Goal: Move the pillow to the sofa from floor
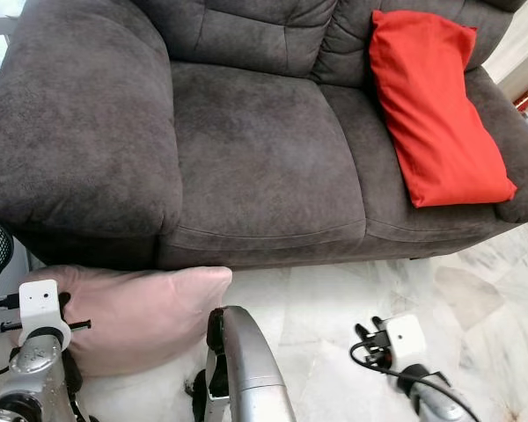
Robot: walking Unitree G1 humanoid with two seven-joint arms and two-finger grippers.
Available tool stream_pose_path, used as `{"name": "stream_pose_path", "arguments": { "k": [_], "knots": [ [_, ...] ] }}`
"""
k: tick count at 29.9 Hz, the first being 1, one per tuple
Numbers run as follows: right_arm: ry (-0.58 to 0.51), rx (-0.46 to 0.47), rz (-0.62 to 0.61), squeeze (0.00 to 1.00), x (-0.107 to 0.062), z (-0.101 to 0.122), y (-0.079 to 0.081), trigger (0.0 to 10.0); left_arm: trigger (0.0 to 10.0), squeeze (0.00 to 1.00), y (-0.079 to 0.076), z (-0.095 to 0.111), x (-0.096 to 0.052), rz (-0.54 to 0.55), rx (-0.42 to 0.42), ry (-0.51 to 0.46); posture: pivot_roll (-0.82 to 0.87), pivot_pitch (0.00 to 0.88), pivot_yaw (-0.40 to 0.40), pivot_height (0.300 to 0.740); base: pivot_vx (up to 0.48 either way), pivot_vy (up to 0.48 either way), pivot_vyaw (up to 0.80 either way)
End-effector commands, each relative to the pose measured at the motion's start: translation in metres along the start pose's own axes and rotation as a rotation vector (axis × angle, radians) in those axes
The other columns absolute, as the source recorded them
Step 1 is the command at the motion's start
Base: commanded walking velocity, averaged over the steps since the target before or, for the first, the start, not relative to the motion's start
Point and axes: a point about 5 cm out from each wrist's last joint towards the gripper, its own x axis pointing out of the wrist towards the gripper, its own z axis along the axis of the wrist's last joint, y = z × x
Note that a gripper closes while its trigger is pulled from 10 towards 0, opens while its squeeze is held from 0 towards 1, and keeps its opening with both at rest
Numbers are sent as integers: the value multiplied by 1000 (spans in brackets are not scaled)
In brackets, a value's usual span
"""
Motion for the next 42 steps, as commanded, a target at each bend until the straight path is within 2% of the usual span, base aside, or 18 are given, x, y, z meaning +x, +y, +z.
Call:
{"name": "stream_pose_path", "arguments": {
  "k": [1, 6, 12, 13, 15, 20, 28, 33, 36, 39, 42],
  "knots": [
    [15, -7, -23, 0, -6, -6, -2, 10000, 10000, 0, -12, -2, -7, -17, -4, -29, -26, 243, -355, 543, 0, 0, 0],
    [-3, 1, -18, 0, 6, -1, 10, 10000, 10000, 0, -19, 0, -15, -15, -47, -87, -12, 234, -334, 543, 0, 0, 0],
    [-3, 15, -31, 0, 14, 1, 22, 10000, 10000, 0, -28, 3, -20, -55, -56, -125, -1, 218, -306, 543, -95, 0, 0],
    [-23, 15, -29, 0, 18, 4, 28, 10000, 10000, 0, -30, 3, -21, -68, -44, -124, 5, 214, -299, 543, -315, 0, 0],
    [-31, 15, -29, 0, 19, 5, 30, 10000, 10000, 0, -31, 3, -21, -71, -39, -123, 5, 214, -299, 543, -315, 0, 0],
    [-133, 6, -12, 0, 22, 19, 43, 10000, 10000, 0, -32, 5, -19, -93, -26, -123, 31, 203, -280, 543, -298, 0, 0],
    [-171, 9, -15, 0, 22, 25, 46, 10000, 10000, 0, -33, 8, -18, -101, -20, -128, 52, 192, -259, 543, -292, 0, 0],
    [-188, 30, -32, 0, 33, 41, 47, 10000, 10000, 0, -37, 14, -15, -123, -12, -142, 76, 170, -228, 543, -294, 0, 0],
    [-204, 39, -37, 0, 40, 49, 53, 10000, 10000, 0, -41, 18, -12, -138, -13, -148, 86, 155, -211, 543, -294, 0, 0],
    [-238, 44, -44, 0, 41, 59, 59, 10000, 10000, 0, -43, 22, -11, -150, -10, -155, 95, 140, -197, 543, -294, 0, 0],
    [-267, 47, -52, 0, 40, 70, 58, 10000, 10000, 0, -44, 25, -8, -154, -11, -161, 100, 128, -188, 543, -292, 0, 0]
  ]
}}
